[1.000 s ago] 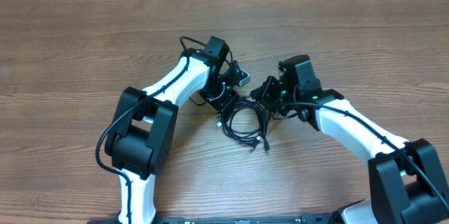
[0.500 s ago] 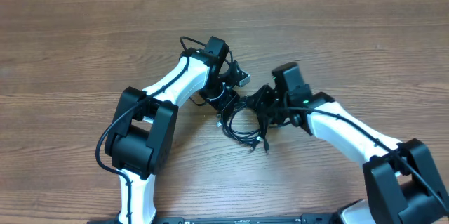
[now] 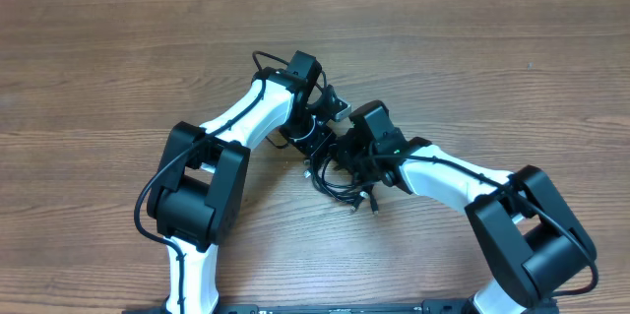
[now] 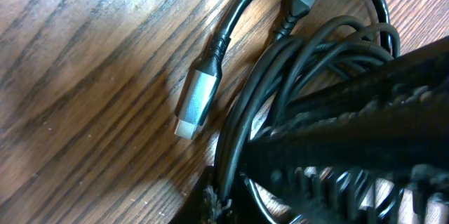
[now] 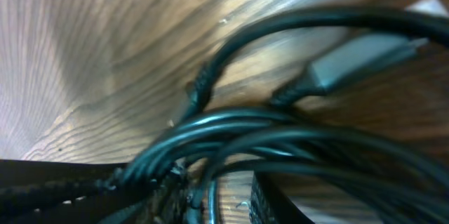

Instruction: Untangle cables

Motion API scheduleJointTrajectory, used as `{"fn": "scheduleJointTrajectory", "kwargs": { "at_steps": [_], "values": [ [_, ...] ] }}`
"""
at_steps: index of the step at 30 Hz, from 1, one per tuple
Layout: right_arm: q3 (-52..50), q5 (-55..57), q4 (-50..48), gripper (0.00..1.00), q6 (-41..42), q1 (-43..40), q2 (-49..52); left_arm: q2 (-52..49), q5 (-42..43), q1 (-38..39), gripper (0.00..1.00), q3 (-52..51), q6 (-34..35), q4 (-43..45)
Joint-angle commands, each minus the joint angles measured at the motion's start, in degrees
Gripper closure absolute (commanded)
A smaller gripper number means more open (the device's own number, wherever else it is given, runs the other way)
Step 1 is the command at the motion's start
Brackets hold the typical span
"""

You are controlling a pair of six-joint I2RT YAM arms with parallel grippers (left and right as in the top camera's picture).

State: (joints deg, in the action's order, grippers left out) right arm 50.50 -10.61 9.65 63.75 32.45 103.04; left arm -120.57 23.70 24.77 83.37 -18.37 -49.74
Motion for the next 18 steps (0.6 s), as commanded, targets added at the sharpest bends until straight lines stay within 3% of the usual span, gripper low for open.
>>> {"fn": "scheduleJointTrajectory", "kwargs": {
  "at_steps": [1, 18],
  "values": [
    [0.1, 6.6, -0.2, 0.71, 0.8, 0.7, 1.1, -0.5, 0.1, 0.5, 0.96, 1.0, -1.1, -0.1],
    [0.1, 11.0, -4.0, 0.79, 0.8, 1.7, 3.5, -0.5, 0.1, 0.5, 0.96, 1.0, -1.1, -0.1]
  ]
}}
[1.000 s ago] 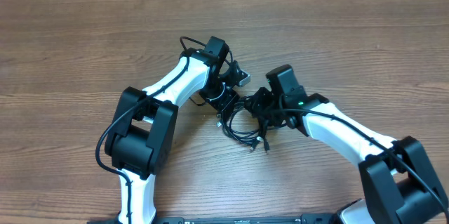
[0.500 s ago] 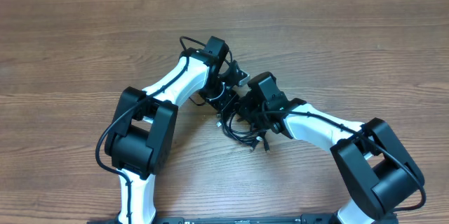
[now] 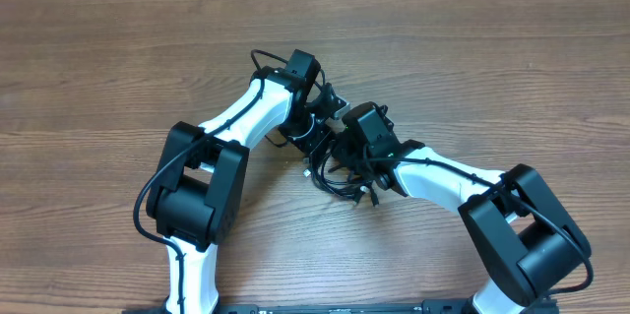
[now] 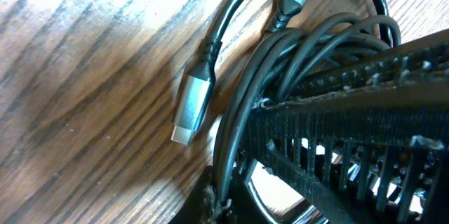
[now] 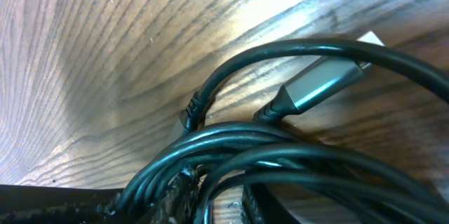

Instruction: Untangle cables

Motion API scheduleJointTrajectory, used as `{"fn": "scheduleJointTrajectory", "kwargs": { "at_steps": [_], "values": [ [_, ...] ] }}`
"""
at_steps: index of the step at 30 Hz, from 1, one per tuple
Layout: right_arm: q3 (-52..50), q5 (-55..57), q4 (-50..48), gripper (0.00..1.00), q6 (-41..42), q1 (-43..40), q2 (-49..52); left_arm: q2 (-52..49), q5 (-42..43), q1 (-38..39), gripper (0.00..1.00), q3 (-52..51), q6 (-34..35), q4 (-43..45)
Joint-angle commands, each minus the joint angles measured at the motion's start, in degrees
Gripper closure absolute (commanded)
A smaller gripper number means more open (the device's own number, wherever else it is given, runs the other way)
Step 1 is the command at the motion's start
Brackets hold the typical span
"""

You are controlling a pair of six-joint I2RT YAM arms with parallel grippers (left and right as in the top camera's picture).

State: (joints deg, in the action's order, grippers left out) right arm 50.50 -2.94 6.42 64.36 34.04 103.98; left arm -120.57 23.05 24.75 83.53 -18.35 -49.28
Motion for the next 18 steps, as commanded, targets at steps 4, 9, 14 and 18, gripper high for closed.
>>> {"fn": "scheduleJointTrajectory", "kwargs": {
  "at_steps": [4, 9, 14, 18],
  "values": [
    [0.1, 2.9, -0.7, 0.93, 0.2, 0.1, 2.6, -0.5, 0.8, 0.6, 0.96, 0.9, -1.1, -0.6],
    [0.1, 2.7, 0.4, 0.96, 0.1, -0.1, 2.6, -0.5, 0.8, 0.6, 0.96, 0.9, -1.2, -0.6],
    [0.1, -7.5, 1.2, 0.96, -5.8, -3.1, 0.1, -0.5, 0.7, 0.5, 0.96, 0.9, -1.4, -0.6],
    [0.1, -13.6, 2.9, 0.96, -12.0, -6.4, -5.2, -0.5, 0.7, 0.5, 0.96, 0.9, -1.4, -0.6]
  ]
}}
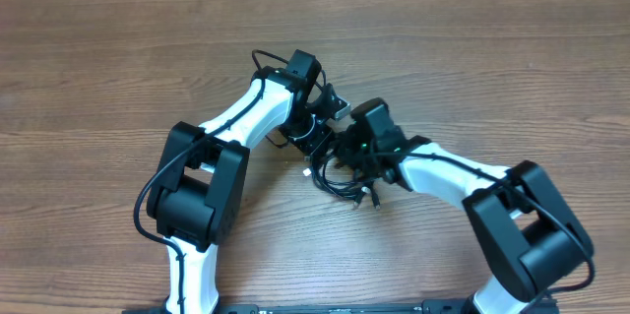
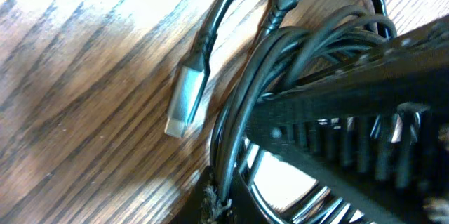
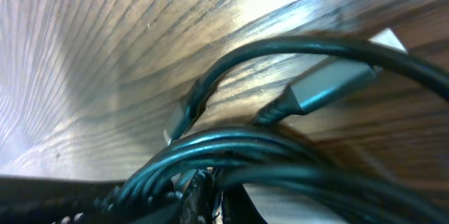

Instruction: Untangle cables

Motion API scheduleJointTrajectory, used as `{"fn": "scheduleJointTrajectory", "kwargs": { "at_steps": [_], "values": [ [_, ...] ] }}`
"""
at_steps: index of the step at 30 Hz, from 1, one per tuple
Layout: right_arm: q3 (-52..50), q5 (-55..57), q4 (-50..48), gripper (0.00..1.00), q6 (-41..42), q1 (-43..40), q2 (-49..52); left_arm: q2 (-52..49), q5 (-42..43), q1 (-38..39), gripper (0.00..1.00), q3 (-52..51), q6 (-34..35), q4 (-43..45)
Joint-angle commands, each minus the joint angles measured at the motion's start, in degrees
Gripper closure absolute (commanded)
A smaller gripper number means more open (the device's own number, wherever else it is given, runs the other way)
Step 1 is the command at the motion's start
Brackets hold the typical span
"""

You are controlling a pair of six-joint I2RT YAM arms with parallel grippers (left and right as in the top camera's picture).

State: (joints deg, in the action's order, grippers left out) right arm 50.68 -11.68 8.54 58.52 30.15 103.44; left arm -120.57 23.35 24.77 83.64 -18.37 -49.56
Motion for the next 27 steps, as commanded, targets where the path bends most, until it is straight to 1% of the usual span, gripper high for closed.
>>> {"fn": "scheduleJointTrajectory", "kwargs": {
  "at_steps": [1, 3, 5, 8, 12, 17, 19, 23, 25, 26, 27],
  "values": [
    [-0.1, -4.9, 2.0, 0.96, -6.4, -3.0, -6.0, -0.5, 0.5, 0.5, 0.96, 0.7, -1.4, -0.3],
    [-0.1, -4.9, 4.1, 0.96, -6.6, -3.5, -7.7, -0.5, 0.8, 0.5, 0.96, 0.8, -1.4, -0.3],
    [-0.1, -5.0, 5.7, 0.96, -6.6, -3.6, -8.5, -0.5, 2.5, 0.6, 0.96, 0.8, -2.9, -0.5],
    [-0.1, -5.9, 5.9, 0.96, -7.6, -3.7, -8.5, -0.5, 5.1, 0.6, 0.96, 0.8, -5.0, -1.3],
    [-0.1, -6.4, 5.0, 0.96, -7.3, -5.3, -8.5, -0.5, 5.0, 0.6, 0.96, 0.8, -5.9, -1.7],
    [-0.1, -6.5, 4.7, 0.96, -2.1, -10.1, -8.5, -0.5, 5.2, 0.7, 0.96, 0.8, -6.1, -1.7],
    [-0.1, -6.4, 4.6, 0.96, 1.2, -13.4, -8.5, -0.5, 5.2, 0.7, 0.96, 0.8, -6.1, -1.7],
    [-0.1, -5.5, 3.3, 0.96, 1.9, -17.2, -8.5, -0.5, 5.2, 0.7, 0.96, 0.8, -6.1, -1.6],
    [-0.1, -5.4, 3.7, 0.96, 1.9, -17.6, -8.5, -0.5, 5.2, 0.7, 0.96, 0.8, -6.1, -1.6],
    [-0.1, -5.6, 4.1, 0.92, 1.9, -17.6, -8.5, -0.5, 5.2, 0.7, 0.96, 0.8, -6.1, -1.6],
    [-0.1, -6.1, 4.5, 0.78, 1.8, -17.5, -8.5, -0.5, 5.2, 0.7, 0.96, 0.8, -6.1, -1.6]
  ]
}}
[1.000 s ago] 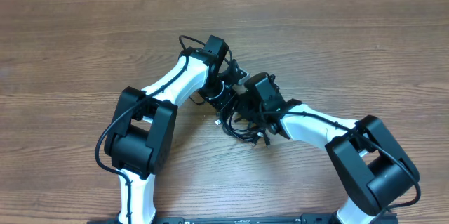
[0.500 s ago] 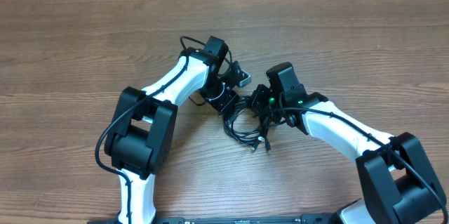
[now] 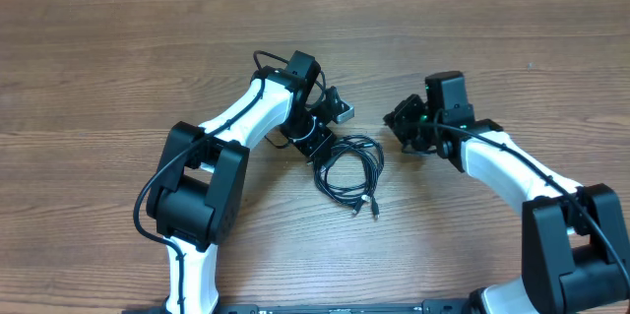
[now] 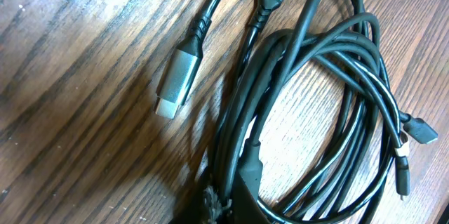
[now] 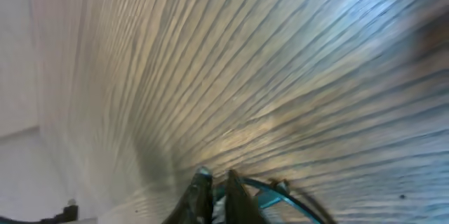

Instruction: Untangle cables

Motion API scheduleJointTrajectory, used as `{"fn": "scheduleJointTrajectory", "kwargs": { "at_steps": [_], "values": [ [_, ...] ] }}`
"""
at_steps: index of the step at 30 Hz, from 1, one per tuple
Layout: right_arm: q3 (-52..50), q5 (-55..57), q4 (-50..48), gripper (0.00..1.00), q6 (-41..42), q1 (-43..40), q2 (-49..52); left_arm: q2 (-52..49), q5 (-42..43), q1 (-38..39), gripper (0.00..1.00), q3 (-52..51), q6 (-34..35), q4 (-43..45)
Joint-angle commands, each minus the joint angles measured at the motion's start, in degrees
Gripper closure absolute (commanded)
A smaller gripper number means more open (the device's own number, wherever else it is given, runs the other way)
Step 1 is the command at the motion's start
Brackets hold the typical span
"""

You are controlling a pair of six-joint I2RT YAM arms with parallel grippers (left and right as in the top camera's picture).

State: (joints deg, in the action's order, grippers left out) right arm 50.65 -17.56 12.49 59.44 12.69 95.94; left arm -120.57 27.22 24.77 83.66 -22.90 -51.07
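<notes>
A coil of black cables point(image 3: 349, 168) lies on the wooden table between the arms. In the left wrist view the coil point(image 4: 309, 97) fills the frame, with a silver plug point(image 4: 175, 83) loose at its left and small plugs point(image 4: 419, 131) at its right. My left gripper point(image 3: 320, 139) is at the coil's upper left edge, its jaws point(image 4: 228, 199) shut on several strands. My right gripper point(image 3: 402, 123) is off to the right, apart from the coil. Its fingertips point(image 5: 216, 182) are pinched together on a thin cable point(image 5: 280, 190) that loops out beside them.
Bare wood-grain table point(image 3: 118, 68) stretches on all sides of the coil. Two plug ends point(image 3: 372, 206) trail from the coil toward the near edge. A pale wall or edge point(image 5: 17, 76) shows at the left of the right wrist view.
My right gripper was down in the coil beside the left gripper. Now it is well to the right, clear of the coil, with a thin cable between its fingers. The left gripper has stayed put.
At every earlier moment both grippers were pressed into the coil, the right one shifting slightly left and then back. The left gripper kept its hold throughout. By now the right gripper is away to the right and the coil lies more open.
</notes>
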Motion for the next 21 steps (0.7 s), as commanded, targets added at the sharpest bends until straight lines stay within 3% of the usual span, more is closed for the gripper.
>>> {"fn": "scheduleJointTrajectory", "kwargs": {
  "at_steps": [1, 3, 8, 21],
  "values": [
    [0.0, -0.8, 1.2, 0.61, 0.5, 0.3, -1.0, -0.5, 1.3, 0.8, 0.96, 0.7, -1.6, -0.1],
    [-0.1, -0.7, 3.1, 0.49, 0.5, 1.1, -1.0, -0.5, 1.3, 0.8, 0.96, 0.7, -1.6, -0.1],
    [-0.1, -0.6, 4.4, 0.42, 0.6, 3.6, -1.0, -0.5, 1.4, 0.8, 0.96, 0.7, -1.5, -0.1],
    [-0.1, 1.6, 3.7, 0.43, 2.4, 8.2, -0.8, -0.5, 1.4, 0.8, 0.96, 0.7, -1.5, 0.1]
  ]
}}
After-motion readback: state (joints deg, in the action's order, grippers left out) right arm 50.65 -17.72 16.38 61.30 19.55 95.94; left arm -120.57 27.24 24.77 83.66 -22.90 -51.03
